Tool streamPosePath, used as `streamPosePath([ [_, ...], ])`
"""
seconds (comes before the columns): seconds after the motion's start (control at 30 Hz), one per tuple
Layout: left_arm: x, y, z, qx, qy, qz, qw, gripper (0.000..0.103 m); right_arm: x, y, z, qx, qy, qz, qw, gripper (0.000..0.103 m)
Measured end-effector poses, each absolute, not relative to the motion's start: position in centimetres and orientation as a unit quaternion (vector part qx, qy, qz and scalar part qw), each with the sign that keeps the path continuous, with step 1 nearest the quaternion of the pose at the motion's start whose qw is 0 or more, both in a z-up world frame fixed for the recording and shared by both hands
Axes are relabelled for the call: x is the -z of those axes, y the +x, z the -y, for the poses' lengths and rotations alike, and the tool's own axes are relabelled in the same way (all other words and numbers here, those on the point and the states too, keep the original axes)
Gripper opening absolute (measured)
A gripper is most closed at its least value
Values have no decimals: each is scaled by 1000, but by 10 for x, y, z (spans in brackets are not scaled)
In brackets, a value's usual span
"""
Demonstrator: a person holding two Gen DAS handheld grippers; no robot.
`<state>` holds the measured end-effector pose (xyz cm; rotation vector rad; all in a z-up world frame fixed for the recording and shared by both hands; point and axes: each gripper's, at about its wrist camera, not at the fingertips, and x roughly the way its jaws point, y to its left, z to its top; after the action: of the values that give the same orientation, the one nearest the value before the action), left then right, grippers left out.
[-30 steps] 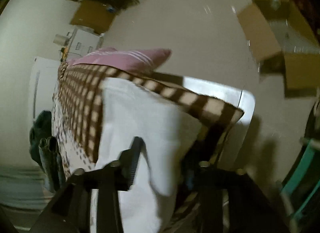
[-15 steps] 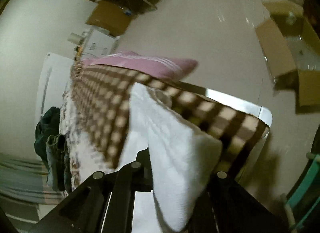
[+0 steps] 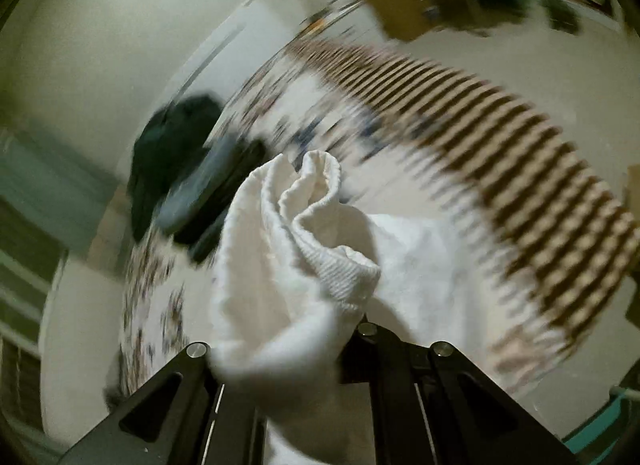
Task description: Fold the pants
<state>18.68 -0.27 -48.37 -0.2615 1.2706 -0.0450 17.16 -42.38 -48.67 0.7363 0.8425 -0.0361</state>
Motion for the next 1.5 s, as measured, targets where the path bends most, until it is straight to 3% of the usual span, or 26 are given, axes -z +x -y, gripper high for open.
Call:
streamPosePath([
  [0.17, 495, 178, -52, -8, -113, -594, 796, 103, 539, 198, 302, -34, 292, -463, 836, 8],
  [0.3, 509, 171, -93, -32, -125, -601, 789, 103, 605, 202, 206, -56, 175, -539, 822, 10],
  [0.4, 516, 166, -116, -48, -139, -605, 783, 103, 645, 197, 160, -73, 105, -607, 785, 34],
  [0.47, 518, 164, -126, -53, -146, -605, 781, 103, 646, 189, 142, -108, 91, -622, 770, 61],
  [0.5, 518, 163, -130, -55, -150, -605, 780, 103, 638, 183, 137, -141, 99, -620, 765, 65],
  [0.67, 520, 161, -138, -54, -160, -601, 781, 103, 602, 177, 174, -162, 242, -598, 747, 65],
  [0.83, 531, 163, -137, -66, -158, -605, 778, 103, 627, 202, 213, -58, 284, -602, 744, 63],
  [0.93, 541, 163, -139, -79, -146, -608, 776, 103, 657, 223, 190, -59, 245, -633, 732, 33],
  [1.0, 546, 161, -146, -93, -147, -611, 772, 103, 672, 227, 161, -84, 229, -661, 709, 29],
  [1.17, 543, 140, -176, -137, -197, -596, 766, 103, 656, 208, 158, -75, 216, -651, 724, 30],
  [1.23, 543, 130, -189, -157, -233, -588, 759, 103, 638, 194, 174, -48, 237, -646, 724, 37],
  [1.5, 537, 131, -178, -141, -285, -576, 753, 103, 655, 113, 249, 54, 441, -657, 609, 37],
])
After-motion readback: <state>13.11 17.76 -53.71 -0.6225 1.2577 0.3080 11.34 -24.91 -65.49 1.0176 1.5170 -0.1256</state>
